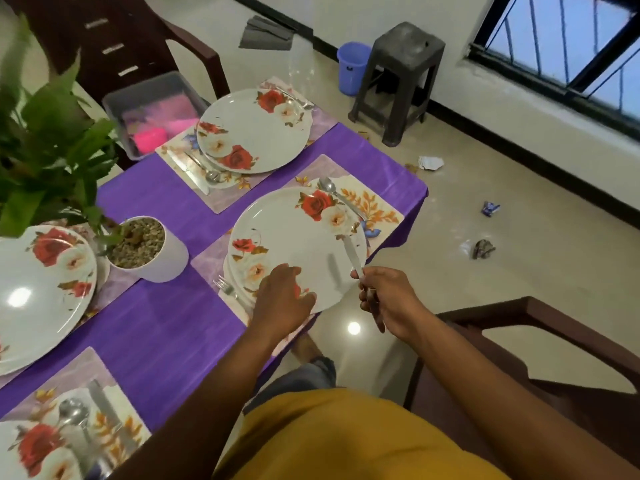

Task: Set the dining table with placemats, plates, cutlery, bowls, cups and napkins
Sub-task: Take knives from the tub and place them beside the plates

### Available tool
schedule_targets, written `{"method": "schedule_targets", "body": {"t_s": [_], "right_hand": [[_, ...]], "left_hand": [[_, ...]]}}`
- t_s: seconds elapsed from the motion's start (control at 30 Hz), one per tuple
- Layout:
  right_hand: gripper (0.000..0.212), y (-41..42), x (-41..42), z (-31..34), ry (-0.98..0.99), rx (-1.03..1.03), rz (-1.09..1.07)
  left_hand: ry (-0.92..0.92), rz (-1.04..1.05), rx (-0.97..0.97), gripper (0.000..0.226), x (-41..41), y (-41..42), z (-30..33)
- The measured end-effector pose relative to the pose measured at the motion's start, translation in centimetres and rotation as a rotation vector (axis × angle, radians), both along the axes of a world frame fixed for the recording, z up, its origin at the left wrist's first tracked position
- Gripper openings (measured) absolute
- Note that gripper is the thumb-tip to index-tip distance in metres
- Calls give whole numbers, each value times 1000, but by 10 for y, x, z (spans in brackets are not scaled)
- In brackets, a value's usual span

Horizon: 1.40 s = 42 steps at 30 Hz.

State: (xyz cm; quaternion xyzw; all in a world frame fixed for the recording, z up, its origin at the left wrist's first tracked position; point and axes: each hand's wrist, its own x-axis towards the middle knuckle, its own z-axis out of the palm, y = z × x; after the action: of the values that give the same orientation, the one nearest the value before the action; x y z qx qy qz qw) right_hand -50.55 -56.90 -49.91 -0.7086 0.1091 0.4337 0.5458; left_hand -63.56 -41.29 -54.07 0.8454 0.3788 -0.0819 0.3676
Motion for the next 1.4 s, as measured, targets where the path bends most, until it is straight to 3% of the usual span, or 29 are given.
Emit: {"method": "schedule_targets", "body": {"t_s": [0.43, 0.73, 0.87, 1.1, 1.4], "right_hand": [[10, 52, 115, -19, -206, -141, 169], [15, 102, 209, -43, -423, -244, 523], [27, 125, 239, -52, -541, -240, 714], [8, 154, 270, -74, -682, -264, 1040], [10, 151, 277, -83, -780, -215, 1168]], "left_hand": [[248, -150, 259, 84, 80, 34, -13], [365, 25, 262, 96, 121, 36, -18], [388, 138, 243, 100, 129, 28, -18], [387, 278, 240, 104, 140, 18, -20], [394, 346, 224, 108, 152, 17, -18]]}}
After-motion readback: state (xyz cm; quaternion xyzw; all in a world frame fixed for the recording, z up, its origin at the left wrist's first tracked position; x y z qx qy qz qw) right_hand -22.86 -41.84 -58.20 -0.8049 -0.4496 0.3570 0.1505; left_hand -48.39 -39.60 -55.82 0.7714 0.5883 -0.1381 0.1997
